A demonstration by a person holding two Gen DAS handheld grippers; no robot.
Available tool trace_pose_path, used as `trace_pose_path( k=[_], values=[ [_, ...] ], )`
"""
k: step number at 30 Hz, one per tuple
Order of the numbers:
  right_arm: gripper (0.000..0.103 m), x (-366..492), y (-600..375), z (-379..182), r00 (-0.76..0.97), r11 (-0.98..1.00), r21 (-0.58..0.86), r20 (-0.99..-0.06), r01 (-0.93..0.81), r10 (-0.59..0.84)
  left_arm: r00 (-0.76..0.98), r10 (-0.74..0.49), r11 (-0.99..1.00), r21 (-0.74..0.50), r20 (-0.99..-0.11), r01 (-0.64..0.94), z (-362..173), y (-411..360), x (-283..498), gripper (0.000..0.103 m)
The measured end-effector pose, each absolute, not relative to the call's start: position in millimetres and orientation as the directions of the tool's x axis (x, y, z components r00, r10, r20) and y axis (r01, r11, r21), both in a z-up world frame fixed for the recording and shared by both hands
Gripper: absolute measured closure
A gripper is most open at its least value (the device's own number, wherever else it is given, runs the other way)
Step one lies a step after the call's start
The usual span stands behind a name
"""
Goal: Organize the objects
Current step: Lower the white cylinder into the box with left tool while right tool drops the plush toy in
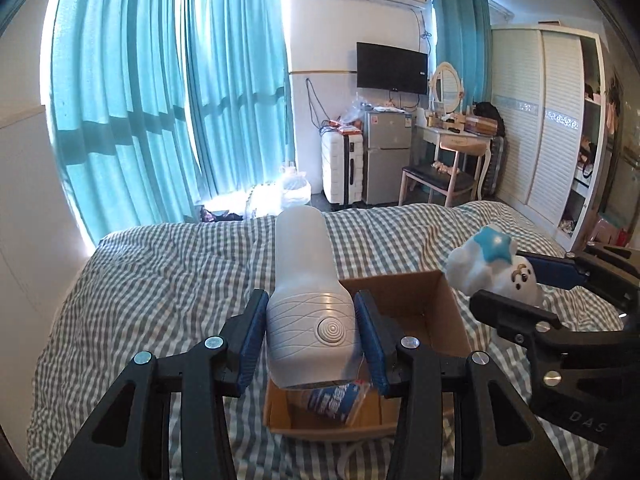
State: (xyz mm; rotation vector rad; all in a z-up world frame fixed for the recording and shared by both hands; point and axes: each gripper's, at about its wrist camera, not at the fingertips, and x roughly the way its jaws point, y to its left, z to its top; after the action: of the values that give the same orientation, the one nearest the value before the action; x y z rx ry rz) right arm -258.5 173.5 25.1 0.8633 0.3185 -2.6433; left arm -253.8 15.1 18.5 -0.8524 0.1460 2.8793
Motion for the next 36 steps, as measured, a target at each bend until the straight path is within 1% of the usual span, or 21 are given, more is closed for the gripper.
trace_pose_path(
  k=[4, 8, 15, 19, 26, 29, 32, 33, 34, 35, 36],
  values=[
    [0.058, -302.0, 169.6, 13.2, -0.745, -0.922, -0.106, -0.626, 0.373, -0.230, -0.810, 0.128, -0.982, 0.043, -0.572, -0.186, 2.9, 20.9, -286.8, 0.058],
    [0.058, -339.1, 172.1, -9.9, -0.722, -0.931, -0.098, -0.661, 0.353, -0.204, -0.762, 0.131, -0.975, 0.056, -0.634, -0.214, -28.0, 29.4, -316.7, 0.058],
    [0.058, -362.9, 182.9, -62.0, -0.671, -0.935, -0.076, -0.716, 0.346, -0.190, -0.683, 0.161, -0.961, 0.046, -0.713, -0.274, -83.1, 40.0, -343.1, 0.058],
    [0.058, -370.1, 182.4, -80.6, -0.650, -0.932, -0.076, -0.737, 0.354, -0.187, -0.635, 0.180, -0.961, 0.005, -0.751, -0.278, -101.1, 35.7, -356.8, 0.058],
    [0.058, -374.2, 185.2, -92.4, -0.633, -0.933, -0.066, -0.751, 0.354, -0.188, -0.596, 0.167, -0.961, 0.006, -0.786, -0.277, -118.8, 35.6, -363.3, 0.058],
    [0.057, -372.4, 185.1, -93.2, -0.635, -0.933, -0.045, -0.744, 0.357, -0.207, -0.598, 0.163, -0.961, 0.011, -0.784, -0.276, -120.6, 36.2, -361.9, 0.058],
    [0.057, -371.9, 188.7, -91.7, -0.633, -0.935, -0.013, -0.739, 0.355, -0.230, -0.598, 0.173, -0.959, 0.005, -0.782, -0.285, -118.7, 35.8, -360.1, 0.056],
    [0.056, -370.2, 189.8, -89.9, -0.637, -0.936, -0.008, -0.735, 0.351, -0.233, -0.598, 0.178, -0.958, 0.001, -0.782, -0.286, -116.7, 35.8, -359.0, 0.051],
    [0.045, -367.6, 191.0, -86.8, -0.648, -0.939, -0.005, -0.725, 0.344, -0.233, -0.598, 0.183, -0.957, -0.003, -0.780, -0.289, -114.3, 35.9, -357.9, 0.046],
    [0.036, -363.4, 193.0, -81.6, -0.666, -0.943, -0.001, -0.708, 0.332, -0.234, -0.600, 0.186, -0.957, -0.004, -0.778, -0.292, -111.7, 36.4, -355.7, 0.031],
    [0.024, -359.7, 192.8, -77.7, -0.684, -0.947, 0.002, -0.691, 0.322, -0.234, -0.608, 0.180, -0.958, 0.003, -0.773, -0.288, -107.2, 37.6, -352.0, 0.014]
  ],
)
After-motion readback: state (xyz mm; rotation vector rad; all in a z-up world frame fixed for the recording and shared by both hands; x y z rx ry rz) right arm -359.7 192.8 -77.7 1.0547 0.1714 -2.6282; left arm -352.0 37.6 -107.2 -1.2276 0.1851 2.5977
